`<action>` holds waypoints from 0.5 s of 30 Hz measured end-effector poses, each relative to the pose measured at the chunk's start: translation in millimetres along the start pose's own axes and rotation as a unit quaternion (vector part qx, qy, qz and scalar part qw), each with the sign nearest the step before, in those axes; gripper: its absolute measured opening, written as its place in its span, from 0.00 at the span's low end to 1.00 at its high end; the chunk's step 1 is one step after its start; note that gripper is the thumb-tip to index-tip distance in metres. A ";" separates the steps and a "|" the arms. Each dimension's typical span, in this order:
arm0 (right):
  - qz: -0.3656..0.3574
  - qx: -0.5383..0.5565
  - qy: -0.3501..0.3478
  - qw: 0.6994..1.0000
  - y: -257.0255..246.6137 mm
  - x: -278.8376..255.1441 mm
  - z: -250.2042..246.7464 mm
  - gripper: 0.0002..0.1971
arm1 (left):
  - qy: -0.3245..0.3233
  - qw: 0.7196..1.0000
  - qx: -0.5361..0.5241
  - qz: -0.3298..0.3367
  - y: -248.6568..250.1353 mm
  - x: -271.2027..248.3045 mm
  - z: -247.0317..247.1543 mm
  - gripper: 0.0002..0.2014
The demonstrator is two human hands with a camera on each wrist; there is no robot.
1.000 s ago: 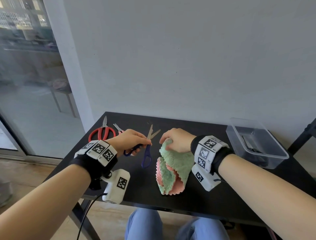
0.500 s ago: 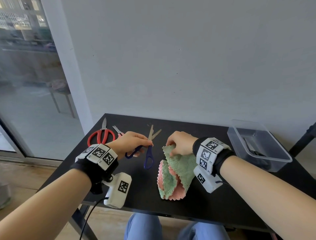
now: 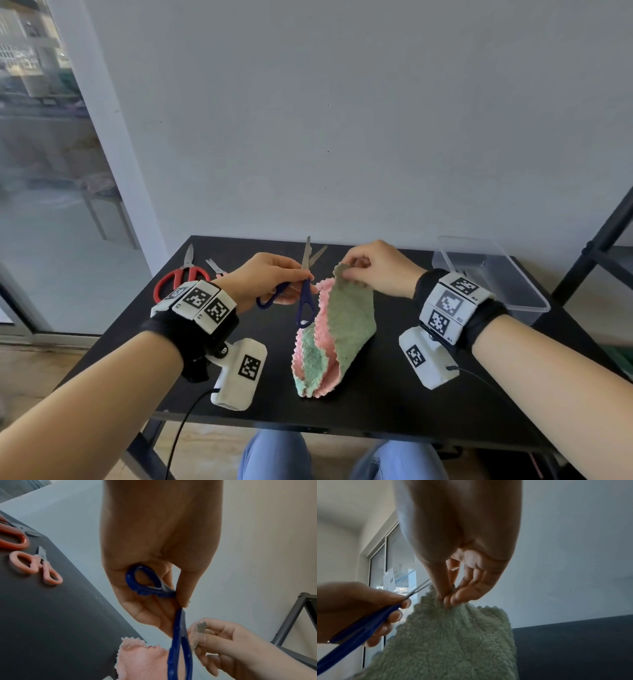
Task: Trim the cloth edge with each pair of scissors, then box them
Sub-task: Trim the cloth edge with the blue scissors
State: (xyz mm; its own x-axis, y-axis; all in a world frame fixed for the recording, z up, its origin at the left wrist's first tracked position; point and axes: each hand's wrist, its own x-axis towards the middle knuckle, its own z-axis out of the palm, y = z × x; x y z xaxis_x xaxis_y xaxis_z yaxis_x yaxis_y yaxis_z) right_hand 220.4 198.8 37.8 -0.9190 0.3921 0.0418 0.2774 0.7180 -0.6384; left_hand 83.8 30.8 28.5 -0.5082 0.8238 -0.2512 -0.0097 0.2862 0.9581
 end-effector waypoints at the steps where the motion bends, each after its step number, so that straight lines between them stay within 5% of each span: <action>1: 0.000 0.030 -0.006 1.000 2.8 -2.5 -0.2 0.03 | -0.001 1.000 0.000 0.003 1.4 0.3 3.0 0.06; 15: 0.040 0.268 0.003 0.962 25.9 -35.6 29.0 0.09 | -0.025 1.000 0.016 -0.001 -5.4 3.0 38.9 0.09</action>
State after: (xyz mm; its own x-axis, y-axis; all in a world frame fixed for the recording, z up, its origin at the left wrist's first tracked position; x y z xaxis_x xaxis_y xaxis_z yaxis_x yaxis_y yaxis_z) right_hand 252.2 186.8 -2.5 -0.8983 0.4390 -0.0210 0.1615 0.2854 -0.9447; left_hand 115.9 50.8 17.3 -0.4645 0.8463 -0.2608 0.0177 0.3033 0.9527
